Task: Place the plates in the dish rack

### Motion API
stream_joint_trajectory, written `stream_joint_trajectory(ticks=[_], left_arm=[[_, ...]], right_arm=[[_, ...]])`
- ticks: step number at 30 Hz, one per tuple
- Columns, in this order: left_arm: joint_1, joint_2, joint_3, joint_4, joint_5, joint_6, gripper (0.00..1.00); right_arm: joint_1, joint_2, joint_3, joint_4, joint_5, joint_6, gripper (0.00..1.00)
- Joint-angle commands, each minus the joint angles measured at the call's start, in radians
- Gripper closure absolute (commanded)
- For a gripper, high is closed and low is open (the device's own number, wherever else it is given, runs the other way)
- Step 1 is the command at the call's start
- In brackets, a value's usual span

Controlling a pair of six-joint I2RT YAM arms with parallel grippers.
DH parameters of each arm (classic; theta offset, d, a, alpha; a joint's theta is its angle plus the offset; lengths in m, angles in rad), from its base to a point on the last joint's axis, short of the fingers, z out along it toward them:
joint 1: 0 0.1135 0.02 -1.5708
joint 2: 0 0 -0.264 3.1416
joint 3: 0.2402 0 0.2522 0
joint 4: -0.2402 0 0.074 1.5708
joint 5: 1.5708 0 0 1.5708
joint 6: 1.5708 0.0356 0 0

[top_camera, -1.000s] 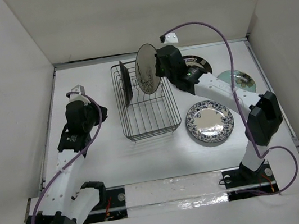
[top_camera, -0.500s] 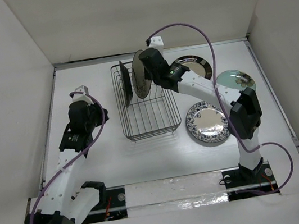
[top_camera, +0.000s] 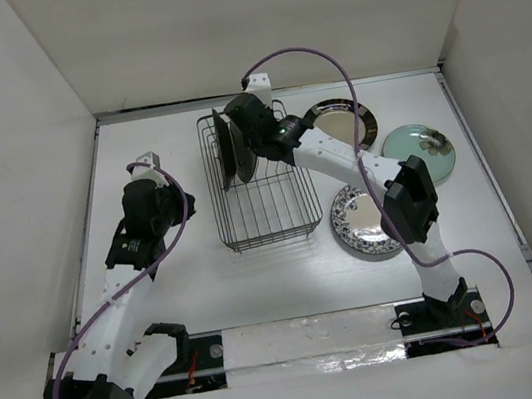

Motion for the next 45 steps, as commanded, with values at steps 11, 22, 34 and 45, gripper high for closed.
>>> stream_joint_trajectory(ticks=[11, 22, 34, 45], left_arm=[[-0.003, -0.006, 0.012, 0.021, 0.029, 0.008, 1.00], [-0.003, -0.004, 0.015, 0.025, 0.039, 0.006, 1.00], [-0.003, -0.009, 0.016, 0.031, 0.063, 0.003, 1.00], [-0.003, -0.016, 0.026, 0.044, 0.104, 0.002, 1.00]], right_arm=[[0.046, 0.024, 0.079, 0.122, 0.041, -0.018, 0.82], [0.046, -0.009, 0.004, 0.187, 0.005, -0.025, 0.66], [0.009, -0.369, -0.376, 0.362, -0.020, -0.037, 0.49], [-0.377, -1.023, -1.283, 0.674, -0.134, 0.201, 1.00]])
